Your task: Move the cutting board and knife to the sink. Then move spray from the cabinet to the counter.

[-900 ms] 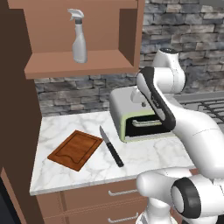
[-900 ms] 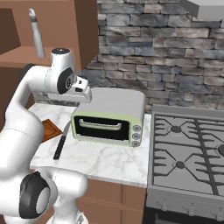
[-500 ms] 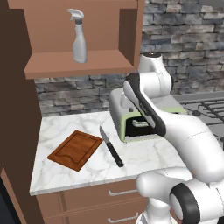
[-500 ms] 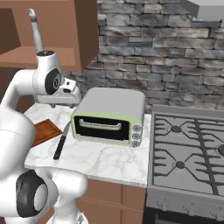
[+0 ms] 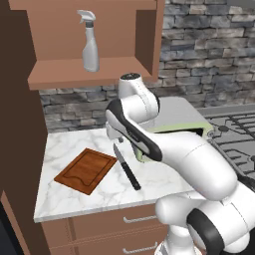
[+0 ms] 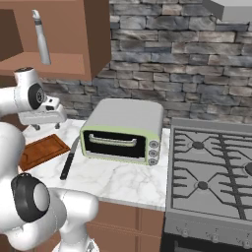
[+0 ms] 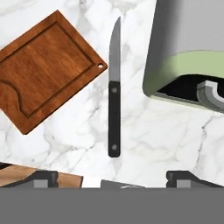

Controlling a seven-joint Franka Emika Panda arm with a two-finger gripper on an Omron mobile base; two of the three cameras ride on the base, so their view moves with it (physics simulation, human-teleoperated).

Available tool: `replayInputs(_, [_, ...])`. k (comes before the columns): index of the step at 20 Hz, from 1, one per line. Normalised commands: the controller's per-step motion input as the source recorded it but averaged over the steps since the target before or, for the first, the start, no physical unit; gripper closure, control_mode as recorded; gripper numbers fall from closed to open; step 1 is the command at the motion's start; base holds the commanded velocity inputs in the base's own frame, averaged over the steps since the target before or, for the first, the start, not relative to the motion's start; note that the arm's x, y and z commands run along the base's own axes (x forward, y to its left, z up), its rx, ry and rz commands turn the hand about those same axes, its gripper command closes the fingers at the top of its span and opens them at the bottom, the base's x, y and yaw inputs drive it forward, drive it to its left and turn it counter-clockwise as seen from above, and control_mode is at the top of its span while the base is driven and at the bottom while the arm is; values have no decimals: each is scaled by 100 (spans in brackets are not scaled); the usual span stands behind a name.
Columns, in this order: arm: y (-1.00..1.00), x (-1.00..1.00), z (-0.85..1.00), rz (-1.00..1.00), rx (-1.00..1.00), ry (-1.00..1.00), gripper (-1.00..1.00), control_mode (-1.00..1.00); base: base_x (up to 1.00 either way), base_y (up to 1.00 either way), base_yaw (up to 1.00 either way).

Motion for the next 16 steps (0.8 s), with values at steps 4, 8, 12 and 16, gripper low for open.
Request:
replayInputs(4, [47,9,-47,4,3,4,-100,-100,0,0,0])
replayInputs(8, [66,44,-36,0,1,10,-100,-100,0,0,0])
replayInputs(12, [43,57,-17,0,1,7,-100,-100,0,0,0])
replayInputs(16, [24,53,-17,0,2,1,-100,-100,0,0,0])
